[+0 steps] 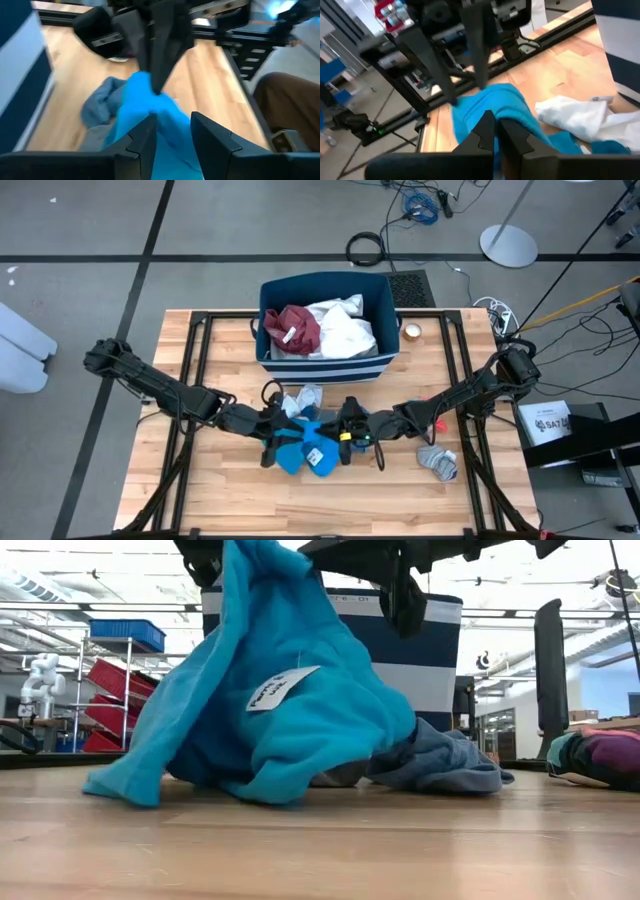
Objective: Sort clothes
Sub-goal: Put the blue shorts into the blue bin
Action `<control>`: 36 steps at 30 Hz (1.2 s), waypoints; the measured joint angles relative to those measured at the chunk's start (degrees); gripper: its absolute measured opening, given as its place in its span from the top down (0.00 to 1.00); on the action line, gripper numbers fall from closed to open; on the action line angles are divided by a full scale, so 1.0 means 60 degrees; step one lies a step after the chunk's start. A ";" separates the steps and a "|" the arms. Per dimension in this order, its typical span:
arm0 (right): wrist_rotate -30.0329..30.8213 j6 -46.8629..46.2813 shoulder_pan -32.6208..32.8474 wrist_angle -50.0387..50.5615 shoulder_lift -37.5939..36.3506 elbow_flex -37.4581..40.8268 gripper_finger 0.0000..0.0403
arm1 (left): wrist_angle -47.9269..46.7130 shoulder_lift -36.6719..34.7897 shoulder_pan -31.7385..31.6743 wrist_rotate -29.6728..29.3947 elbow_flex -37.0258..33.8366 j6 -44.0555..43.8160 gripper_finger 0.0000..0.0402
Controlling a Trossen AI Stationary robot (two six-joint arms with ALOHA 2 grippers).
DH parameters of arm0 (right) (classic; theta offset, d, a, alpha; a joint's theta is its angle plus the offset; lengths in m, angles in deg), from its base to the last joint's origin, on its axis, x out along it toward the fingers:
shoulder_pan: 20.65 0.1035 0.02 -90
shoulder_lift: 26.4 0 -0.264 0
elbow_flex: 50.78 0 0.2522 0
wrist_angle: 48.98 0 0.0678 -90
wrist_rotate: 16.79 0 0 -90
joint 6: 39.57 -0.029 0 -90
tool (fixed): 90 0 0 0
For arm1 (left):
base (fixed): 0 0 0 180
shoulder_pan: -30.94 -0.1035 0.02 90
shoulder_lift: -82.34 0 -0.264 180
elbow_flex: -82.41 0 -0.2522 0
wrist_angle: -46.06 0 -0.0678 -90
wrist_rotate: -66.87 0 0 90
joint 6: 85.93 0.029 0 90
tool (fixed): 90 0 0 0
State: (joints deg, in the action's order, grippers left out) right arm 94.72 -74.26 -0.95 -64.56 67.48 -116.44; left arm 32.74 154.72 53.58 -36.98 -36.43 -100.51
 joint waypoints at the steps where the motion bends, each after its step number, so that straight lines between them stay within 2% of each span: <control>1: 0.0013 -0.0016 -0.0003 -0.0114 0.0000 0.0000 1.00 | -0.0043 0.0000 0.0000 -0.0167 0.0000 -0.0001 0.68; 4: 0.0114 -0.0027 0.0001 -0.0417 0.0000 0.0000 1.00 | -0.0150 -0.0003 0.0000 -0.0482 0.0000 -0.0013 0.68; 10: 0.0221 0.0061 -0.0091 -0.0677 0.0000 0.0001 1.00 | -0.0182 -0.0004 0.0000 -0.0492 0.0000 -0.0015 0.68; 19: 0.0251 0.0962 -0.0094 -0.1724 0.0004 0.0007 1.00 | -0.0269 0.0004 0.0000 -0.0489 0.0004 -0.0022 0.68; 30: 0.0204 0.0978 -0.0090 -0.1729 0.0004 0.0007 1.00 | -0.0361 0.0007 0.0000 -0.0565 0.0004 -0.0015 0.68; 33: 0.0187 0.1133 -0.0090 -0.1691 0.0004 0.0007 1.00 | -0.0469 0.0007 0.0000 -0.0610 0.0004 0.0028 0.72; 36: 0.0187 0.1160 -0.0090 -0.1650 0.0004 0.0007 1.00 | -0.0473 0.0011 0.0000 -0.0720 0.0004 0.0443 0.85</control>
State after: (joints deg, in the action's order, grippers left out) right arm 95.84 -67.30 -1.49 -74.46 67.50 -116.39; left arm 29.91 154.78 53.58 -41.29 -36.41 -97.85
